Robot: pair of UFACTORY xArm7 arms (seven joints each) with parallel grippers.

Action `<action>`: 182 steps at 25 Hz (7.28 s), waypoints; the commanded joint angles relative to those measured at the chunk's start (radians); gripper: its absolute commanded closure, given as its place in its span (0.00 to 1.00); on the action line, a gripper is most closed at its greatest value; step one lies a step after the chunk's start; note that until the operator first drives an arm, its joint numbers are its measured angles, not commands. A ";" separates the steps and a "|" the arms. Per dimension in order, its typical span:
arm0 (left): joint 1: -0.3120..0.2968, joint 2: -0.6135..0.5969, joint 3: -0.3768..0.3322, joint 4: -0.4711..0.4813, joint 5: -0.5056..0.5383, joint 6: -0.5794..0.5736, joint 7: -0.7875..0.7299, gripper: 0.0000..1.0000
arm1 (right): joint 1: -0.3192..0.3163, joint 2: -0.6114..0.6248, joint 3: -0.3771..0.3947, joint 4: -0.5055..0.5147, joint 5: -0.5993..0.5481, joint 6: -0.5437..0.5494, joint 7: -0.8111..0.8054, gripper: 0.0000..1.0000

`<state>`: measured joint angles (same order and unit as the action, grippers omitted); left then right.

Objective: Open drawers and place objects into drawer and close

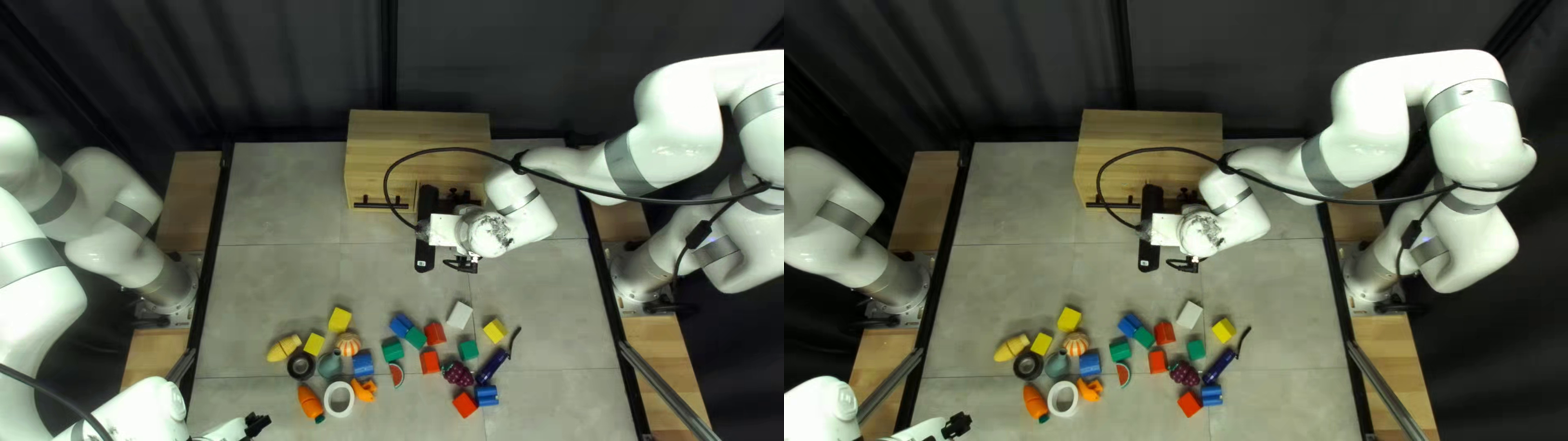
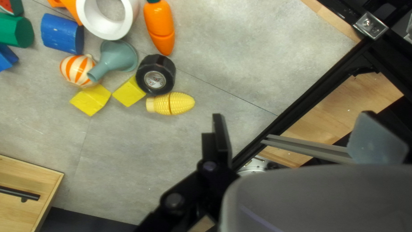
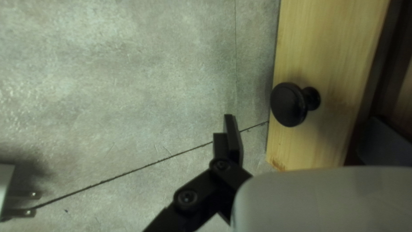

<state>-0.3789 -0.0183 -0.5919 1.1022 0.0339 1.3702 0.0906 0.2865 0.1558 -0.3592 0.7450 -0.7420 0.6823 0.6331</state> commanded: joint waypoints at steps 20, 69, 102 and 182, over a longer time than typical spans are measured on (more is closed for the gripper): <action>0.000 0.000 0.000 0.000 0.000 0.000 0.000 0.00 | 0.028 -0.070 0.038 0.003 0.102 0.082 -0.030 0.00; 0.000 0.000 0.000 0.000 0.000 0.000 0.000 0.00 | -0.020 -0.033 -0.002 -0.039 0.063 0.021 -0.104 0.00; 0.000 0.000 0.000 0.000 0.000 0.000 0.000 0.00 | 0.021 -0.104 0.043 -0.056 0.113 0.064 -0.111 0.00; 0.000 0.000 0.000 0.000 0.000 0.000 0.000 0.00 | -0.003 -0.026 0.031 0.000 0.125 0.007 -0.139 0.00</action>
<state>-0.3789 -0.0183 -0.5919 1.1022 0.0339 1.3702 0.0906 0.2901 0.1151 -0.3234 0.7373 -0.6168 0.7006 0.5009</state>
